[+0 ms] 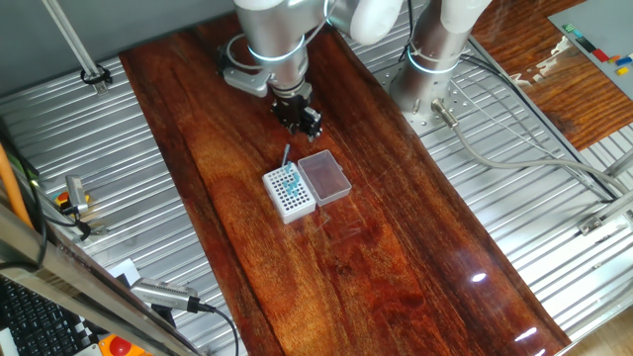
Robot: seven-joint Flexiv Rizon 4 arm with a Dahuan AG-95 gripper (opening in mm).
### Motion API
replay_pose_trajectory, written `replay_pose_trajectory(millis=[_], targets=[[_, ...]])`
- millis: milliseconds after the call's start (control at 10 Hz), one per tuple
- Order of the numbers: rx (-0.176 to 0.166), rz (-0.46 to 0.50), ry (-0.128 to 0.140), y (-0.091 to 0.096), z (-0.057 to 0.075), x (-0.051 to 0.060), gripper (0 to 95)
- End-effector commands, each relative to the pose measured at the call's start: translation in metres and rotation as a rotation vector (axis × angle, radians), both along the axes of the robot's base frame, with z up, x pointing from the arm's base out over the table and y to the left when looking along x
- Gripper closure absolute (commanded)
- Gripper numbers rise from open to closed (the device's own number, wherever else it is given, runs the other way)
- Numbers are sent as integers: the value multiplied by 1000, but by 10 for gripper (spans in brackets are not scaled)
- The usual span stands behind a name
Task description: Insert a medium pipette tip into the holder for medium pipette tips
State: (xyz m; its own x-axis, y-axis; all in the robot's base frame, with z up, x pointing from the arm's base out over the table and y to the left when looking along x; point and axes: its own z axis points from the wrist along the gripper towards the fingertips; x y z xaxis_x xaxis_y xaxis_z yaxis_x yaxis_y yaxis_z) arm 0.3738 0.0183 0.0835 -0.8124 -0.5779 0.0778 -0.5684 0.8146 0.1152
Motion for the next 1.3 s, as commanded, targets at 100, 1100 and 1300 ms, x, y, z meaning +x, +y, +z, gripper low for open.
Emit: replay_pose_trajectory(millis=[100, 1100, 1300], targets=[[-17, 42, -10, 1, -2, 4, 570], [-36, 106, -9, -1, -2, 15, 570], [-37, 123, -7, -11, -2, 11, 570]])
